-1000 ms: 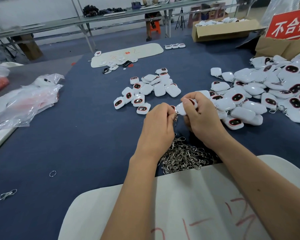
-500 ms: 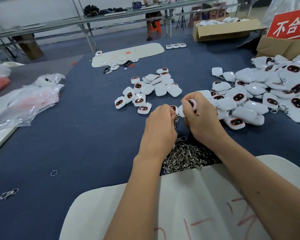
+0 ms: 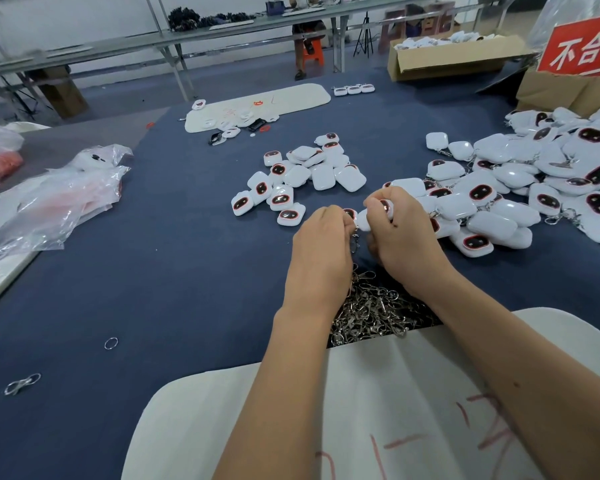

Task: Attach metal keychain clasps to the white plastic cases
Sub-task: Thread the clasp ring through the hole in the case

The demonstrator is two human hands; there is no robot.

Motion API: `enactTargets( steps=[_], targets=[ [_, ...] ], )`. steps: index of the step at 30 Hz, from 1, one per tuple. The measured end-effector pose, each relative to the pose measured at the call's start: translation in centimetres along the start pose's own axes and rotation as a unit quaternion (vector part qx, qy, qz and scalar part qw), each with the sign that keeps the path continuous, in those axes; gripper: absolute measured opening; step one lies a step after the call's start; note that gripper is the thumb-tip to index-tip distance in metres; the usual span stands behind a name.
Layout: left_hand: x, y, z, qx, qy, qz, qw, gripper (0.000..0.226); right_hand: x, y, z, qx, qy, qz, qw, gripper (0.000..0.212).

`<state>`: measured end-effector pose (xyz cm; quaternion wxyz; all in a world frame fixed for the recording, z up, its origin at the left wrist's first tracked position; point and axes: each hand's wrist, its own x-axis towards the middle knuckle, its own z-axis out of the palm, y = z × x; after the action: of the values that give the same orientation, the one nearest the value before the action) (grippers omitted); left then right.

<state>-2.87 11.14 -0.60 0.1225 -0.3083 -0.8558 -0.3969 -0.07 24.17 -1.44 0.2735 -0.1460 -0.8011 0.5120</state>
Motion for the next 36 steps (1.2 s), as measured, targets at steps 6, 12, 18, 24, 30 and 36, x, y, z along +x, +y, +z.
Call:
enactTargets(
  steps=[6, 12, 18, 24, 30, 36],
  targets=[
    [0.5, -0.7, 0.4, -0.065, 0.015, 0.013, 0.998, 0.015, -0.1, -0.2, -0.2, 0.189, -0.026, 0.059, 0.98, 0.03],
    [0.7, -1.0, 0.1, -0.076, 0.019, -0.013, 0.997, 0.014, 0.0, -0.1, -0.1, 0.21, 0.014, 0.069, 0.975, 0.018],
    [0.6, -1.0, 0.5, 0.076, -0.106, 0.009, 0.991, 0.029, 0.0, 0.2, -0.7, 0.158, 0.143, 0.042, 0.976, 0.035],
    [0.5, -0.4, 0.7, 0.073, -0.105, -0.015, 0.992, 0.005, 0.1, 0.5, -0.5, 0.116, 0.127, 0.042, 0.984, 0.022],
    [0.6, -0.6, 0.9, -0.019, -0.053, -0.092, 0.994, 0.011, 0.0, 0.6, -0.4, 0.056, 0.074, 0.023, 0.995, 0.033],
    [1.0, -0.6, 0.1, -0.249, 0.052, -0.171, 0.952, 0.013, -0.2, 0.3, -0.3, 0.018, -0.046, -0.042, 0.998, 0.016]
  ],
)
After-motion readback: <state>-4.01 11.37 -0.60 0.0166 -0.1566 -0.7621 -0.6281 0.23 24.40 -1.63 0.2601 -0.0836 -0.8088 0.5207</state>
